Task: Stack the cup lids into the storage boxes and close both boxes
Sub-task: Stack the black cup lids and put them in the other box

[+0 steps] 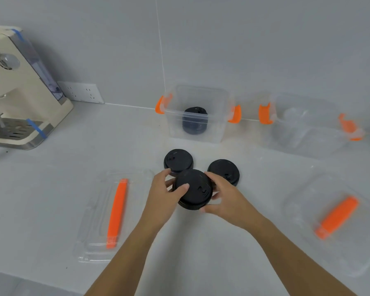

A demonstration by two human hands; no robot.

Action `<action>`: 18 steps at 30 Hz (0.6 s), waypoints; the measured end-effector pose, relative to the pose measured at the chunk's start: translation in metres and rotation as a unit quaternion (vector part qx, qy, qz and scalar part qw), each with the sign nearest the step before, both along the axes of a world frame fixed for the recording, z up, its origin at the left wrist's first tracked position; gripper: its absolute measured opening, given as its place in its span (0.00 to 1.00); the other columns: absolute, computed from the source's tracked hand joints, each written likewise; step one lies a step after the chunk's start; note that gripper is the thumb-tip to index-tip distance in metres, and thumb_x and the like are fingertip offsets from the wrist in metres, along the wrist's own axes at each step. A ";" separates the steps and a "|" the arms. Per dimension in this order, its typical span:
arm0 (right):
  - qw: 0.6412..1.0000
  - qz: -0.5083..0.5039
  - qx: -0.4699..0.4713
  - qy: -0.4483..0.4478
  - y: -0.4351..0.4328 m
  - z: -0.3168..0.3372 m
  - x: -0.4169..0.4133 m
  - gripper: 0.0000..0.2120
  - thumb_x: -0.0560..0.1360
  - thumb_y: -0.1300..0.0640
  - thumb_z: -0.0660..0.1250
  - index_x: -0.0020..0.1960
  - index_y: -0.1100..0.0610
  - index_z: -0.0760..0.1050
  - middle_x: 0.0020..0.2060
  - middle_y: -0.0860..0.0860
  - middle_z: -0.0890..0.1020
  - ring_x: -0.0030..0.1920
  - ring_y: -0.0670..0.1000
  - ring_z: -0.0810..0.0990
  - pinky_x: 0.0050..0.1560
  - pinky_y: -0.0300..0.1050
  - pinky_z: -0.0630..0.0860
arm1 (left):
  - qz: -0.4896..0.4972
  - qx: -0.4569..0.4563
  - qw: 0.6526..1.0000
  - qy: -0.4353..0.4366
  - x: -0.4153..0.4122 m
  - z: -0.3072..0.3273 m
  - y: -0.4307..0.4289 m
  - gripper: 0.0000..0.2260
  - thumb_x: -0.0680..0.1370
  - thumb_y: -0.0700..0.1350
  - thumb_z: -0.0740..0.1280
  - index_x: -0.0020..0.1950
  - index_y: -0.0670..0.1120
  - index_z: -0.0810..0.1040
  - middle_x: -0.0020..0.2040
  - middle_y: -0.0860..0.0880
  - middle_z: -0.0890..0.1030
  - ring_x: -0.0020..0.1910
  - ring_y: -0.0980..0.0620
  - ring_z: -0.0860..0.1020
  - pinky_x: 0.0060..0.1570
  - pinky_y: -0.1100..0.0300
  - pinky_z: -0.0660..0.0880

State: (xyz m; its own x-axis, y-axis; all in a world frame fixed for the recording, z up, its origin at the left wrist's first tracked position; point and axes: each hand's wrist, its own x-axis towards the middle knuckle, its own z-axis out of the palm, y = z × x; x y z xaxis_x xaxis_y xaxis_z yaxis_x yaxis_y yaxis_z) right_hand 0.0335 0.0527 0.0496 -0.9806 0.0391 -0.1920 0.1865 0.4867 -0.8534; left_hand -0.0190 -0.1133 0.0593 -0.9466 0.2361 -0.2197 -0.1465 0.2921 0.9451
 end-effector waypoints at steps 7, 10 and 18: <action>0.998 -0.036 -0.018 0.055 0.036 0.016 -0.008 0.34 0.66 0.64 0.75 0.59 0.34 0.65 0.57 0.43 0.75 0.55 0.42 0.77 0.57 0.37 0.76 | 0.033 0.073 0.996 -0.049 -0.010 0.011 0.042 0.13 0.75 0.42 0.69 0.59 0.44 0.77 0.54 0.49 0.82 0.54 0.53 0.79 0.54 0.61 0.76; 0.996 -0.052 -0.016 0.075 0.048 0.019 -0.012 0.35 0.66 0.64 0.74 0.54 0.31 0.62 0.53 0.34 0.71 0.52 0.33 0.75 0.49 0.24 0.71 | 0.038 0.077 0.995 -0.045 -0.014 0.015 0.059 0.14 0.77 0.44 0.66 0.62 0.45 0.76 0.57 0.49 0.81 0.56 0.54 0.78 0.52 0.64 0.73; 0.996 -0.071 0.044 0.039 0.080 -0.005 -0.021 0.38 0.64 0.58 0.75 0.70 0.47 0.64 0.63 0.43 0.72 0.62 0.46 0.70 0.62 0.33 0.64 | 0.002 0.039 0.998 -0.059 -0.021 0.002 0.096 0.14 0.79 0.46 0.62 0.64 0.48 0.75 0.58 0.52 0.79 0.58 0.53 0.76 0.54 0.62 0.69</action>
State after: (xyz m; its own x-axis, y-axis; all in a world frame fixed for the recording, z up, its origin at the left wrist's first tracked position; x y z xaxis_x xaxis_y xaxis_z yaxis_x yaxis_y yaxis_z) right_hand 0.0122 0.1324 0.0447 -0.9758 0.1911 -0.1059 0.1938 0.5337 -0.8231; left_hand -0.0402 -0.0177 0.0616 -0.9167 0.2521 -0.3101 -0.2586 0.2175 0.9412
